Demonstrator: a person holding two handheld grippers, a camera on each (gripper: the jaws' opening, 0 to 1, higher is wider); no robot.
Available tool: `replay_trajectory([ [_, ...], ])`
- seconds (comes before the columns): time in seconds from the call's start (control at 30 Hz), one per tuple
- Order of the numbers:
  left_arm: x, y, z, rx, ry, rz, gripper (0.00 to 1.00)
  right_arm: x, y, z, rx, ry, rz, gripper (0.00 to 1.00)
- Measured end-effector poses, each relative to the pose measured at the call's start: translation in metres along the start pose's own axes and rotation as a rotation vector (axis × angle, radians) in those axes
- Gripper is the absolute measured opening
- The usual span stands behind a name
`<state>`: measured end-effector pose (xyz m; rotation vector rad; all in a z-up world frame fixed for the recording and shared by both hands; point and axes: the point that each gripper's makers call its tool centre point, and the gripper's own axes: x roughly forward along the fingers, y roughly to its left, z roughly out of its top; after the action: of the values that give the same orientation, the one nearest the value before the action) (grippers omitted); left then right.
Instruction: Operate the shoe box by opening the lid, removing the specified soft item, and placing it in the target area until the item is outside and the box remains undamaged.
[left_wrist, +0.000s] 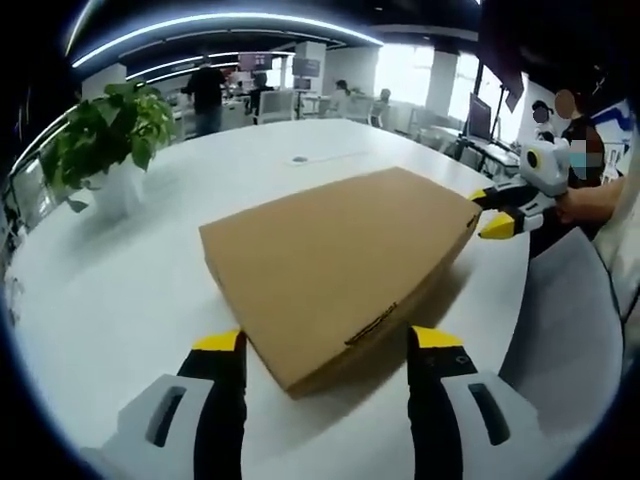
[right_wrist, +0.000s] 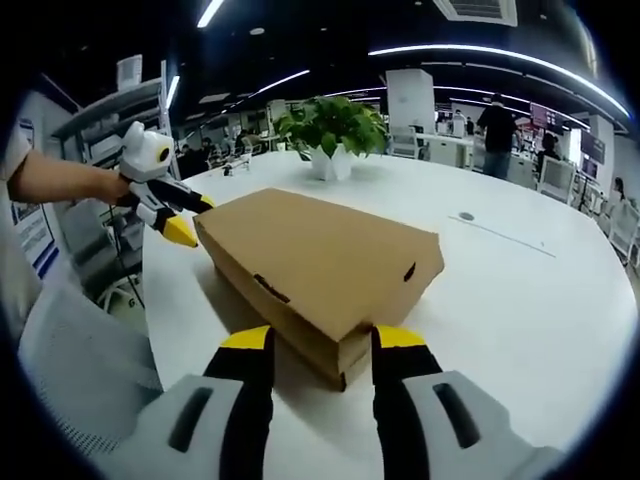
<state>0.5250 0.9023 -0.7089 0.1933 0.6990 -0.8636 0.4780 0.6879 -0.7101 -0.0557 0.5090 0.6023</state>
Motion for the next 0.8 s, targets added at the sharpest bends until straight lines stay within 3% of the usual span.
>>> replay_trajectory([
  [0.37,-0.011,-0.002,0.013,0.026,-0.024,0.004,0.65,-0.008,0.001,0.021,-0.004,-0.044,-0.011,0.36],
  [0.8,-0.025,0.001,0.037,0.02,-0.107,0.024,0.65,-0.018,0.001,0.05,-0.056,-0.093,-0.018,0.4],
])
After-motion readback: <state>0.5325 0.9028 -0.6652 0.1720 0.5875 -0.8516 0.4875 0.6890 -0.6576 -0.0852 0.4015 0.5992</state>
